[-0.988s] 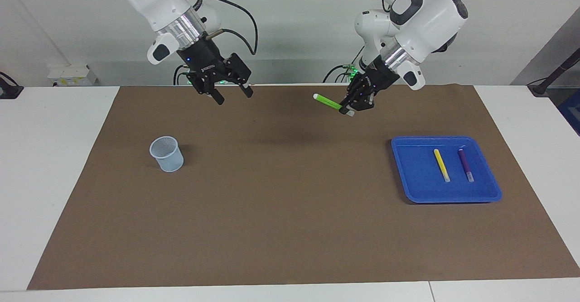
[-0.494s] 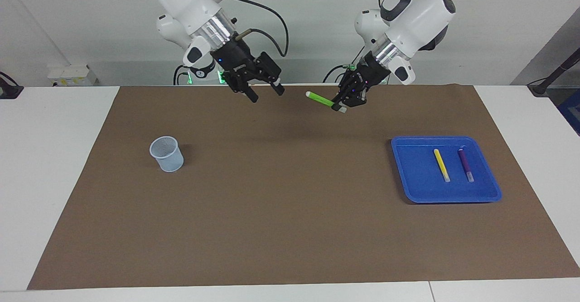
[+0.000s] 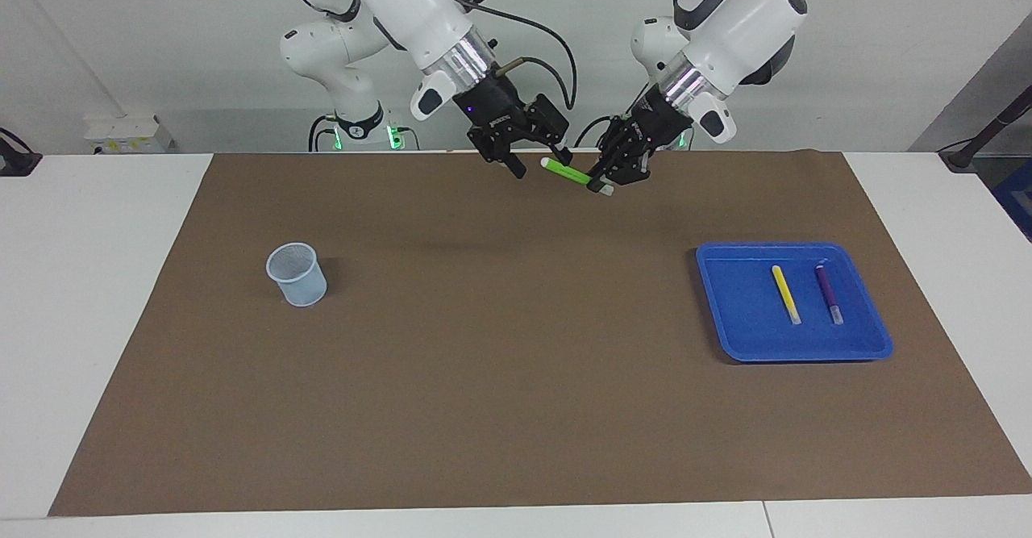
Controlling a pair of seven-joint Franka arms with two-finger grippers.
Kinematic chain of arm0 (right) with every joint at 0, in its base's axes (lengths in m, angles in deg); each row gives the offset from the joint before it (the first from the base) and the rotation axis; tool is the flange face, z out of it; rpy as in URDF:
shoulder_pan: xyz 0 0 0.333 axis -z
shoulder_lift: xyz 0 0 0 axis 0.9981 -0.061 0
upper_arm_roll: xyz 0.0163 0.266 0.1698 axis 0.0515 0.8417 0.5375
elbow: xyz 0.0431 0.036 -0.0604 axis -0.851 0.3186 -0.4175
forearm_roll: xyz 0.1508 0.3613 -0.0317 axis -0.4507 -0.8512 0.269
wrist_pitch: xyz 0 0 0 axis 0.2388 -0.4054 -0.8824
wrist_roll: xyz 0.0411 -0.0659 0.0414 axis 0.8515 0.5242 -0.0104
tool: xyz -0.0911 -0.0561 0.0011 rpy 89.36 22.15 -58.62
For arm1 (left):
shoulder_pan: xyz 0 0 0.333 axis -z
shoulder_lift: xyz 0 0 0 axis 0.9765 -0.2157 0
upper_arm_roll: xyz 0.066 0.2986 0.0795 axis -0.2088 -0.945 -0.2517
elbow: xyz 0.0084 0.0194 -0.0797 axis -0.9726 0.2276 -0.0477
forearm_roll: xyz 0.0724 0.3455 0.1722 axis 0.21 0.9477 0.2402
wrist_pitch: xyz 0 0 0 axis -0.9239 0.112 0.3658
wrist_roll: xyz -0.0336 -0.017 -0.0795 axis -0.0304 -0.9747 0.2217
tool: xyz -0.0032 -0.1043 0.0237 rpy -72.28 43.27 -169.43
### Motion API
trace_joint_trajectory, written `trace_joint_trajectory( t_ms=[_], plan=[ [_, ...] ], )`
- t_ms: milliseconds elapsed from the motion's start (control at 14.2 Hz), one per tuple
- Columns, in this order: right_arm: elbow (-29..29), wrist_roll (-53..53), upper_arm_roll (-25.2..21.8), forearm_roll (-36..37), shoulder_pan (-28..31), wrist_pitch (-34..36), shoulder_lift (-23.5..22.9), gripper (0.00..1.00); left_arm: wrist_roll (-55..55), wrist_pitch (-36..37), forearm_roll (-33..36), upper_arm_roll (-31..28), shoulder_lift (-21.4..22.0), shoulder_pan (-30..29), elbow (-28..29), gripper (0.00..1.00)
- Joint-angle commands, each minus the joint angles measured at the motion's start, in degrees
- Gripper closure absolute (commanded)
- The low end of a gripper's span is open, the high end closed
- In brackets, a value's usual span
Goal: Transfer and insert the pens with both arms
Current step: 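Lift the green pen with the left gripper while the right gripper approaches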
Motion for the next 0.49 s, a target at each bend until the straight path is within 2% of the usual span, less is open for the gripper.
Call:
trace_joint_trajectory(
  t_ms=[0, 353, 423],
  plan=[
    [1.02, -1.13, -0.12, -1.33, -2.18, -3.49, -0.68, 0.05, -0.84, -1.27, -1.24, -0.68, 2.11, 0.91, 2.27, 1.0],
    [1.02, -2.55, -0.12, -1.33, -2.98, -5.26, -1.83, 0.35, -0.93, -1.09, -1.42, -0.68, 2.55, 0.91, 2.27, 1.0],
    [1.02, -2.46, -0.12, -1.33, -2.89, -5.26, -1.83, 0.37, -0.93, -1.18, -1.42, -0.68, 2.55, 0.91, 2.27, 1.0]
  ],
)
